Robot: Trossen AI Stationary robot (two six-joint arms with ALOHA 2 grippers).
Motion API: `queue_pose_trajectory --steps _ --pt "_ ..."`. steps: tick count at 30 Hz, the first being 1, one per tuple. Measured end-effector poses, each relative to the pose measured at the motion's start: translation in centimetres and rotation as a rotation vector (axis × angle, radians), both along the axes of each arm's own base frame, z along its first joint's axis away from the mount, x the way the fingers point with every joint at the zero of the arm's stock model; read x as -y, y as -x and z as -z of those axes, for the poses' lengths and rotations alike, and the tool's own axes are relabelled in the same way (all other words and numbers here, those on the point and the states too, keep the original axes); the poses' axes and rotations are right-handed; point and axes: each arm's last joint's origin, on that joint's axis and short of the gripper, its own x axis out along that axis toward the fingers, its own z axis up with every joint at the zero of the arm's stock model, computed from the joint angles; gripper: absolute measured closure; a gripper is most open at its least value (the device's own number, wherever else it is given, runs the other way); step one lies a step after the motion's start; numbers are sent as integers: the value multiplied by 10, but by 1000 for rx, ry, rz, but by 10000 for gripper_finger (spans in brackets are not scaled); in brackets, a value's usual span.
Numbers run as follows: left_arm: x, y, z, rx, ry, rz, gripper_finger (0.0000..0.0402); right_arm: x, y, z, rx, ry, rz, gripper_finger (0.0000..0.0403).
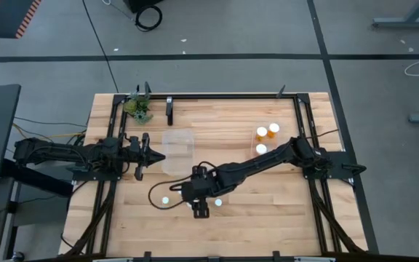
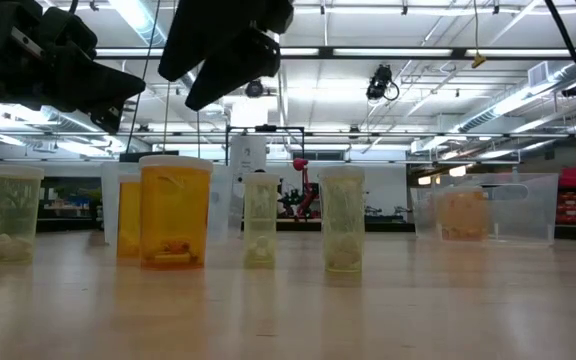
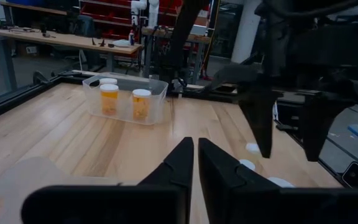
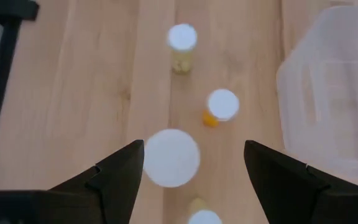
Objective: Pick and place medicine bottles into bin by pill shape (circle, oval)
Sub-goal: Put the left yellow pill bottle into the left transparent bin
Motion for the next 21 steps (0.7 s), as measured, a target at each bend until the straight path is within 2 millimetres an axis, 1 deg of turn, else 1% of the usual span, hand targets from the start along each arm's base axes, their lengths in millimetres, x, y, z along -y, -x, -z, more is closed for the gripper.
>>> queue_pose_trajectory --steps 2,4,6,8,12,16,19,21 --pt "0 0 0 0 0 0 366 -2 2 0 -2 32 -8 118" --pt "0 0 0 0 0 0 366 -5 5 1 -17 106 -31 118" --pt "0 0 0 0 0 0 368 -3 12 3 -69 219 -29 118" --pt "0 0 0 0 0 0 371 -2 19 3 -118 273 -31 118" --pt "0 0 0 0 0 0 376 -3 26 5 -196 268 -80 118" --pt "0 0 0 0 0 0 373 -18 33 4 -199 267 -138 118" --pt "0 0 0 0 0 0 368 -25 37 -1 -183 223 -119 118" --pt "0 0 0 0 0 0 366 -24 39 -1 -202 205 -76 118"
